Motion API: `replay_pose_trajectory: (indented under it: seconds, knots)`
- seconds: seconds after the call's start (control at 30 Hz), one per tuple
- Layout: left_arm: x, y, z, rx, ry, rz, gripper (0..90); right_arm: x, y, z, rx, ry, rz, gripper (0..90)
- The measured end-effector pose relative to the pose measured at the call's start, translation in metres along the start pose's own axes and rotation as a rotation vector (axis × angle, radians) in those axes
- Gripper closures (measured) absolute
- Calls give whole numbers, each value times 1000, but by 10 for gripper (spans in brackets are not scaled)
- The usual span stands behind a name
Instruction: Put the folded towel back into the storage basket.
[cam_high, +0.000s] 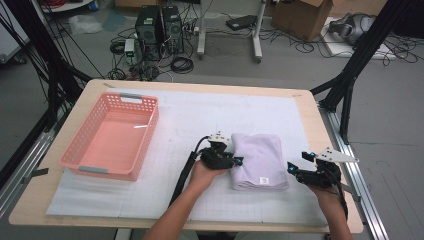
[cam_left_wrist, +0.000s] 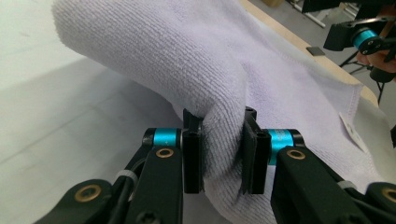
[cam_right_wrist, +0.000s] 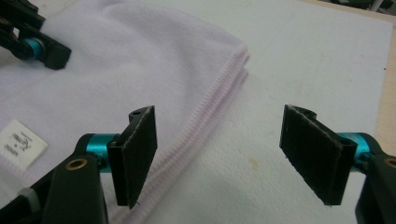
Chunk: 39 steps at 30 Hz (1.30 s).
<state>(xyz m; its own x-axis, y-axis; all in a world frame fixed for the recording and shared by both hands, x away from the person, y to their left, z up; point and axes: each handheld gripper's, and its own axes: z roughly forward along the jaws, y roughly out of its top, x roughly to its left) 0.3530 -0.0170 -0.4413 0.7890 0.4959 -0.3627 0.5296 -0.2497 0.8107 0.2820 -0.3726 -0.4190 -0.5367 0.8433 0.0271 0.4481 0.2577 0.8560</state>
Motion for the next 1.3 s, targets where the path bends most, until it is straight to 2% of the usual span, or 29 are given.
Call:
replay_pose_trajectory:
  seconds: [0.23,0.33,0.53,0.6,0.67,0.93,1.3]
  knots:
    - [16,-8,-38,-68,27,25,740,1,0,1,3,4,-5,264]
    - [22,-11,-52,-80,37,31,740,2,0,2,2,7,-5,264]
    - [28,-11,-78,-106,56,60,740,2,1,3,-2,8,-5,264]
    - [30,-12,-85,-120,52,52,740,2,1,3,-2,9,-6,264]
    - [31,-11,-93,-132,52,65,741,2,1,3,-2,11,-7,264]
    - [33,-3,-123,-162,62,115,744,4,2,5,0,15,-10,264]
    - [36,13,-158,-217,47,185,753,5,3,7,2,20,-12,264]
